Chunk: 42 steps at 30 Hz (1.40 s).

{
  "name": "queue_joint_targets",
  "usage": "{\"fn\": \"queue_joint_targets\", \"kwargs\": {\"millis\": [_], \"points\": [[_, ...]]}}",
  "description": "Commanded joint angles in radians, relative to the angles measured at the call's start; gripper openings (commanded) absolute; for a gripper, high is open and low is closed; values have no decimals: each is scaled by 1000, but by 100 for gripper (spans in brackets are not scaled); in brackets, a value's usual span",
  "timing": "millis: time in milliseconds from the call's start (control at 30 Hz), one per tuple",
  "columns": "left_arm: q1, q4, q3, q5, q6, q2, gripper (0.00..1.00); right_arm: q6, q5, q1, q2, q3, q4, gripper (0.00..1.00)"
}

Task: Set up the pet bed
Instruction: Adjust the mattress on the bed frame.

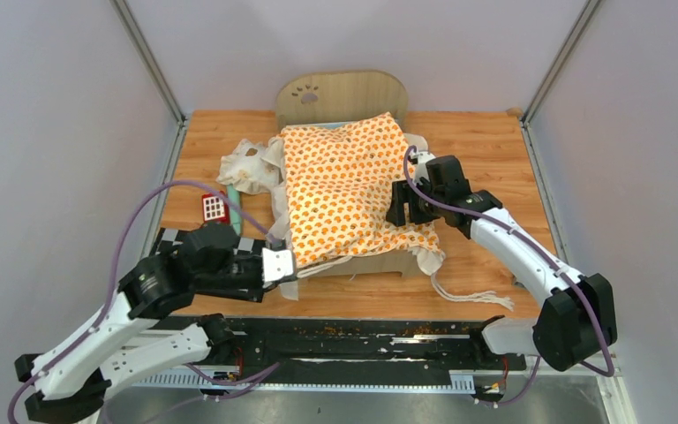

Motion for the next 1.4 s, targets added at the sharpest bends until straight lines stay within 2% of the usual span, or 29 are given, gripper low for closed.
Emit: {"fn": "queue_joint_targets", "kwargs": {"millis": [0,133,233,367,633,767,867,967,1033,1133,1200,1367], "points": [[-5,-22,-23,-86,152,-132,0,4,22,-2,11,14,25,68],[-5,1,-49,-247,149,-198,0,9,21,-2,20,18,23,67],[-5,18,-63,-279,145,-207,1,13,23,-1,25,19,23,67],[-5,38,-88,-289,139,-210,15,14,28,-2,33,19,19,67],[-5,106,-94,-398,103,-291,25,7,39,-1,44,24,9,67],[-5,176,-108,-492,49,-363,37,9,38,-1,49,24,11,67],[-5,220,-127,-600,-7,-413,54,13,38,-2,55,26,11,67],[-5,264,-148,-726,-82,-457,70,14,37,-2,59,28,11,67],[-5,289,-162,-756,-151,-464,71,15,37,-2,59,27,11,67],[-5,279,-155,-711,-255,-404,76,17,34,-1,62,27,12,67],[-5,258,-124,-726,-394,-333,80,16,35,-2,63,30,11,67],[-5,114,-23,-721,-711,-136,79,12,41,-1,64,38,-1,67]]}}
